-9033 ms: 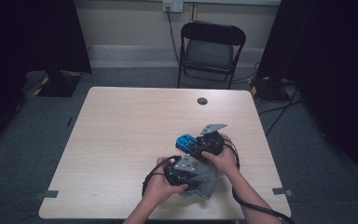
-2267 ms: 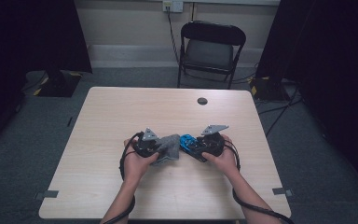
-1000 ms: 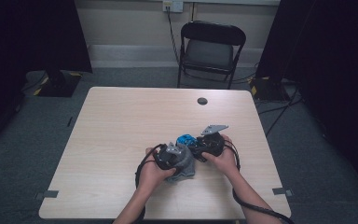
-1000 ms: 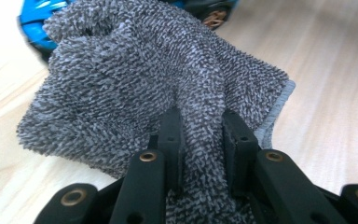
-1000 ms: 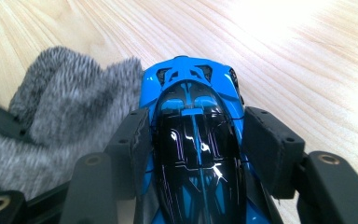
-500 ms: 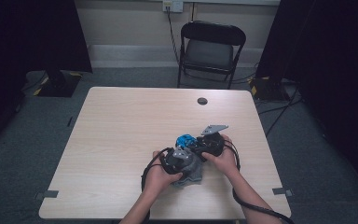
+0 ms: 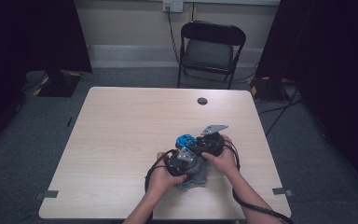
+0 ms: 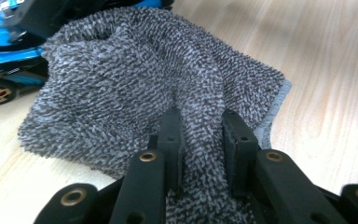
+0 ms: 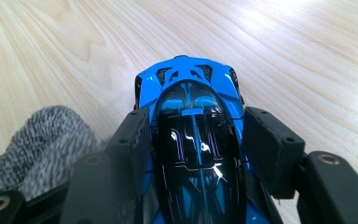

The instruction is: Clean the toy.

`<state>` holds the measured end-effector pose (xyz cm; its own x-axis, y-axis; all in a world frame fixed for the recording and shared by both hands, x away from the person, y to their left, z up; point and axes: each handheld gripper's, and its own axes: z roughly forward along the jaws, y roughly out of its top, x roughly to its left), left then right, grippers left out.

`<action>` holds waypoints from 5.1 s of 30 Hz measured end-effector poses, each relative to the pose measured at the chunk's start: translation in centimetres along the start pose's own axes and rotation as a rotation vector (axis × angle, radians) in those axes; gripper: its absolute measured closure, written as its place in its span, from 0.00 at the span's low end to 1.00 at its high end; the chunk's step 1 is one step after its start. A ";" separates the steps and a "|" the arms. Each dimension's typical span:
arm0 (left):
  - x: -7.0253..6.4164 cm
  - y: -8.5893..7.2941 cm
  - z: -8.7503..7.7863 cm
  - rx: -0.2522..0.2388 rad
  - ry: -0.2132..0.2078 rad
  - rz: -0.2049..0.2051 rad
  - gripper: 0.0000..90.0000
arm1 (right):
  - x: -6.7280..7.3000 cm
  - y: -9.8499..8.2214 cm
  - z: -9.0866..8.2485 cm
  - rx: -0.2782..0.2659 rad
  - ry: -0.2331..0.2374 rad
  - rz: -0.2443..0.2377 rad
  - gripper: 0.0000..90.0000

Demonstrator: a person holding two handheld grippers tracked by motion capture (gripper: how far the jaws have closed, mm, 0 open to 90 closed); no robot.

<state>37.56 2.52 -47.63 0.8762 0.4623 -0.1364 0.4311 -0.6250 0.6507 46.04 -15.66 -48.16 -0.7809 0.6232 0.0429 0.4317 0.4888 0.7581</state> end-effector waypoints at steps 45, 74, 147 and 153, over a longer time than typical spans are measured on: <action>-3.1 1.3 1.7 -0.008 -0.096 0.090 0.80 | 0.0 -0.1 0.0 -0.005 -0.003 -0.003 0.47; -1.2 -0.7 -4.7 -0.103 -0.094 0.040 0.80 | 0.0 -0.2 0.0 -0.014 0.000 -0.003 0.47; 7.1 -5.4 -11.8 -0.107 0.418 -0.224 0.24 | 8.9 3.0 1.0 -0.033 0.131 -0.018 0.39; 6.9 -5.2 -11.8 -0.120 0.418 -0.220 0.24 | 10.4 2.5 3.6 0.012 0.103 0.000 0.38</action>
<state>38.82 16.42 -43.16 0.5948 0.8037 0.0150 0.5468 -0.4182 0.7253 40.68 -5.73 -48.16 -0.8227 0.5577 0.1100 0.4368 0.4965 0.7501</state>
